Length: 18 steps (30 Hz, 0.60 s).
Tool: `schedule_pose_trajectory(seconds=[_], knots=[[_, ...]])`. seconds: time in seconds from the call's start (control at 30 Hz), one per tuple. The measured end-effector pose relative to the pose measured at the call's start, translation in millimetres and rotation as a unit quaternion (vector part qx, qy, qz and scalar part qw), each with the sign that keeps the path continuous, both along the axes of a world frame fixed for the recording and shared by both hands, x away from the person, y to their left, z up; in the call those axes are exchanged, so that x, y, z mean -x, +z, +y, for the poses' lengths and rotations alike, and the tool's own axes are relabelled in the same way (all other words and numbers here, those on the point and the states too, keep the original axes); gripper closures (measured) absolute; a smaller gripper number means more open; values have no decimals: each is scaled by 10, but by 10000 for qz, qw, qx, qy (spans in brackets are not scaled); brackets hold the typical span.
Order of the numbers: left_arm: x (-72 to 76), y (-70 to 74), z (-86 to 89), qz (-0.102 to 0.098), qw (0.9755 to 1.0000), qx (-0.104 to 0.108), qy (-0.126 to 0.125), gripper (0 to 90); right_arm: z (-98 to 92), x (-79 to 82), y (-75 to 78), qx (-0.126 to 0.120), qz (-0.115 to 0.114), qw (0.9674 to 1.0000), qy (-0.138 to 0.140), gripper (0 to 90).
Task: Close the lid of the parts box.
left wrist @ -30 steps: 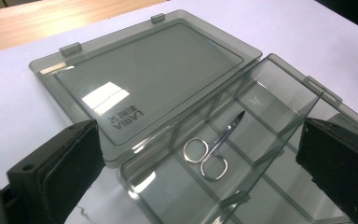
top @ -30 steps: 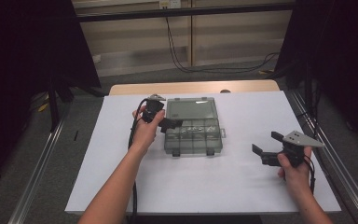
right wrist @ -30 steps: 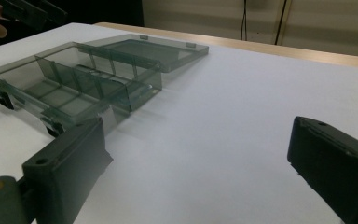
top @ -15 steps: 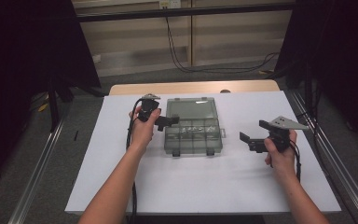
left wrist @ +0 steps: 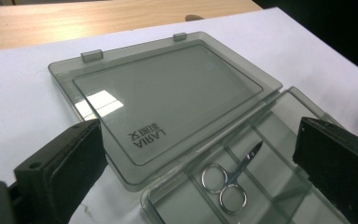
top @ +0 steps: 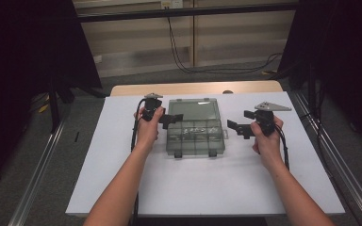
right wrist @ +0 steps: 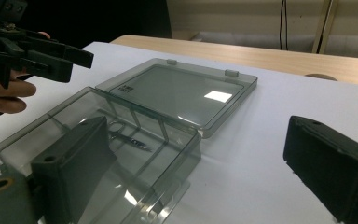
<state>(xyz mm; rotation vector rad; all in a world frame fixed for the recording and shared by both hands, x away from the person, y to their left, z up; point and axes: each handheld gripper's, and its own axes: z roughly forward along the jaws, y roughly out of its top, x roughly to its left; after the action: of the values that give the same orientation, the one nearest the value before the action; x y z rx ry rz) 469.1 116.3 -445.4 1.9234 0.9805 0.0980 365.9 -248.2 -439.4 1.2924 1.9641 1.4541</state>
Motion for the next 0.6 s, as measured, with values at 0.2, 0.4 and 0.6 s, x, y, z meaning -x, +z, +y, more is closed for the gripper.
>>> schedule_pose_trajectory(seconds=[0.2, 0.4, 0.6], knots=[[-88, -89, -15, 275, 9994, 108, 178, 25, 89, -258, -47, -26, 268, 9996, -50, 87], [-149, -138, -3, 422, 9980, 252, 407, 57, 223, -465, -88, -17, 462, 9989, 18, 155], [-217, -163, -26, 617, 9949, 187, 779, 165, 367, -659, -161, -187, 950, 9950, -236, 237]])
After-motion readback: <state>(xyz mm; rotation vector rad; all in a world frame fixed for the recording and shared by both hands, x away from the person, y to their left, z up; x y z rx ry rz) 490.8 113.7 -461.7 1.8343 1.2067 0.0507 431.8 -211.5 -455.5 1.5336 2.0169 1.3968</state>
